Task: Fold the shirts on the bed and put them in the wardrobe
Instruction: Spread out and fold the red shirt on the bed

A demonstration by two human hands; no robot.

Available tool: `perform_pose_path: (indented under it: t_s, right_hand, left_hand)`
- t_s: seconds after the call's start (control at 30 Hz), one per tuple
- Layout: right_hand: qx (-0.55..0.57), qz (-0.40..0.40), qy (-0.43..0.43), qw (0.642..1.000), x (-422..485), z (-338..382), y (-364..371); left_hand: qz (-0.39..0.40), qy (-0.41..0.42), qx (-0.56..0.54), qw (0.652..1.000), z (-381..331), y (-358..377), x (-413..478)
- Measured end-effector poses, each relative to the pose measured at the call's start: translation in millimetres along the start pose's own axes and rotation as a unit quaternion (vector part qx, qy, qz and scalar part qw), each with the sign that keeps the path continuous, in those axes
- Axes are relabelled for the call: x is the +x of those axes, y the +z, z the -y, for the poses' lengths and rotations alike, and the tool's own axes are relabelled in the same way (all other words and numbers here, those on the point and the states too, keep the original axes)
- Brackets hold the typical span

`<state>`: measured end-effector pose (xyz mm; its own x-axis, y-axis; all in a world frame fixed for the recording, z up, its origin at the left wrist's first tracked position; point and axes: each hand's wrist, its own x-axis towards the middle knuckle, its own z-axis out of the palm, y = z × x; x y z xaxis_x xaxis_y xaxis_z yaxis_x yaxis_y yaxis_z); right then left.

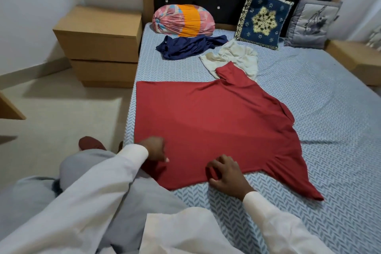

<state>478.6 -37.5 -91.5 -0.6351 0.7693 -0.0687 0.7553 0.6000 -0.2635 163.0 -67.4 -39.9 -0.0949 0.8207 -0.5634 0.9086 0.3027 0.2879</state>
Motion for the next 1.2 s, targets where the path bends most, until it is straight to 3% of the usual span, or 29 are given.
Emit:
perform_pose_path:
  t_s: [0.1, 0.27, 0.47, 0.7, 0.83, 1.07, 1.2]
  right_hand:
    - [-0.007, 0.0, -0.099, 0.995, 3, 25, 9]
    - [-0.006, 0.006, -0.164, 0.986, 25, 64, 26]
    - [0.165, 0.033, -0.067, 0.983, 50, 66, 20]
    - [0.173, 0.056, -0.06, 0.982, 48, 65, 12]
    - [0.109, 0.061, -0.074, 0.989, 43, 48, 11]
    - [0.099, 0.047, 0.011, 0.994, 39, -1, -3]
    - [0.08, 0.026, 0.064, 0.994, 24, -57, -11]
  left_hand:
    - [0.116, 0.081, 0.064, 0.988, -41, 16, -6]
    - [0.162, 0.078, 0.159, 0.971, -68, 31, -14]
    - [0.088, 0.041, 0.152, 0.984, -47, 32, -20]
    - [0.053, 0.049, 0.248, 0.966, -40, 30, -15]
    - [0.019, 0.054, 0.276, 0.959, -39, 29, -15]
    - [-0.018, 0.048, 0.092, 0.994, -21, 13, -18]
    - [-0.038, 0.046, 0.068, 0.996, -9, 6, -19]
